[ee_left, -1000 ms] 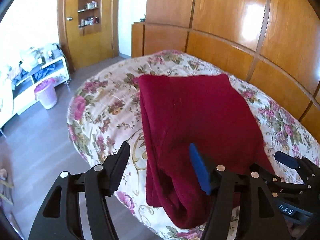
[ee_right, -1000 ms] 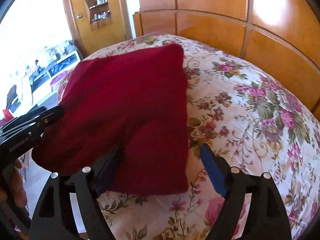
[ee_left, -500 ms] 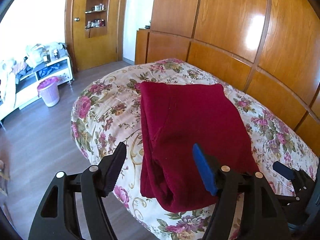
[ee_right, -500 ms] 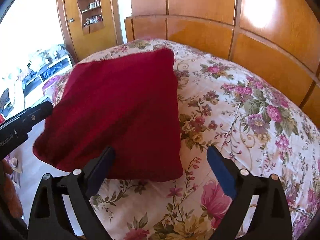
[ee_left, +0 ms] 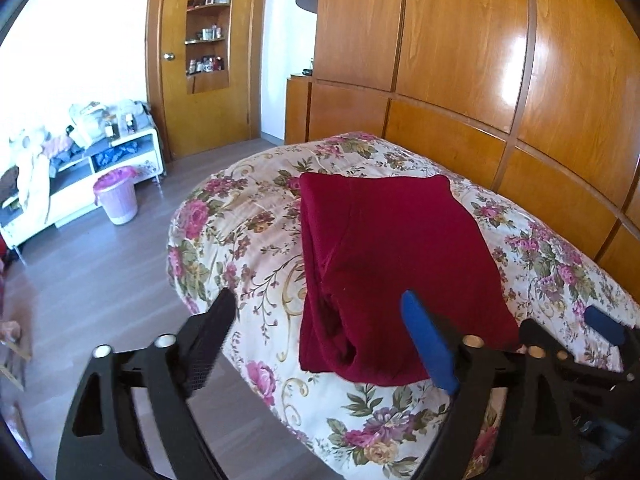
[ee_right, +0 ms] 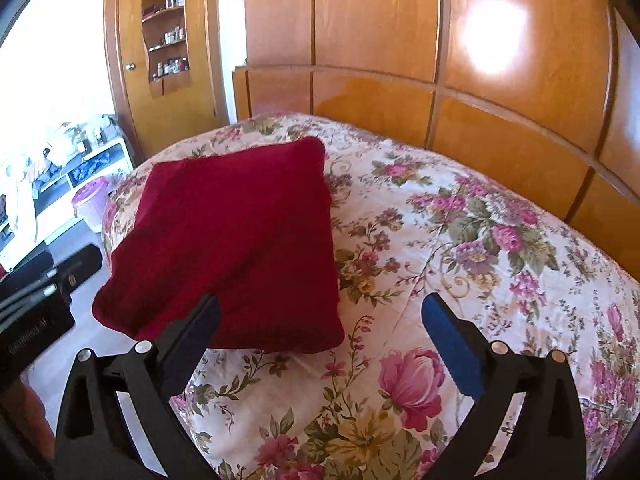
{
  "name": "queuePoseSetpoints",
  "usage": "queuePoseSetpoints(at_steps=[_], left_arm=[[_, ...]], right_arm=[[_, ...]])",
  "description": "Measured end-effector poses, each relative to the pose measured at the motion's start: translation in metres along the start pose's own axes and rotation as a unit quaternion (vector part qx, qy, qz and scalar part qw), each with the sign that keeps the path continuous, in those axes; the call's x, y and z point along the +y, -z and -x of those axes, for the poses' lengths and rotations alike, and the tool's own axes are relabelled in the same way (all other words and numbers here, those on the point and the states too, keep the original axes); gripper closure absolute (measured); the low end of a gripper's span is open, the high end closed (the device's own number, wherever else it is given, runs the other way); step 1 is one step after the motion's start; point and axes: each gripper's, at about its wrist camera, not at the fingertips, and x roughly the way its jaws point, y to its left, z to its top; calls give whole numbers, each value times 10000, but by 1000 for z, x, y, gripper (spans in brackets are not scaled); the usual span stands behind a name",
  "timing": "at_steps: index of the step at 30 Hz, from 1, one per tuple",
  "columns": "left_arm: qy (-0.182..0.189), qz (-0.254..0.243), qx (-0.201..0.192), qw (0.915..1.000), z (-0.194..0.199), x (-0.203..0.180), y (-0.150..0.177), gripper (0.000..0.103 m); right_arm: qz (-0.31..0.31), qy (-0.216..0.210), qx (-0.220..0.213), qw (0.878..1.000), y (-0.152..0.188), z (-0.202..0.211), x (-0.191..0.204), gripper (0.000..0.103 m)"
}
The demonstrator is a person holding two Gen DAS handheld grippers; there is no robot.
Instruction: Fold small clothes
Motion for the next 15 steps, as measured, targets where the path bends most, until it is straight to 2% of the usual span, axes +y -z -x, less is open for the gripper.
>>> queuePoseSetpoints(at_steps=[15], left_arm=[[-18,20,-35,10000,11,1,7,10]], right_arm=[[198,38,5,9998,13,7,10,3]])
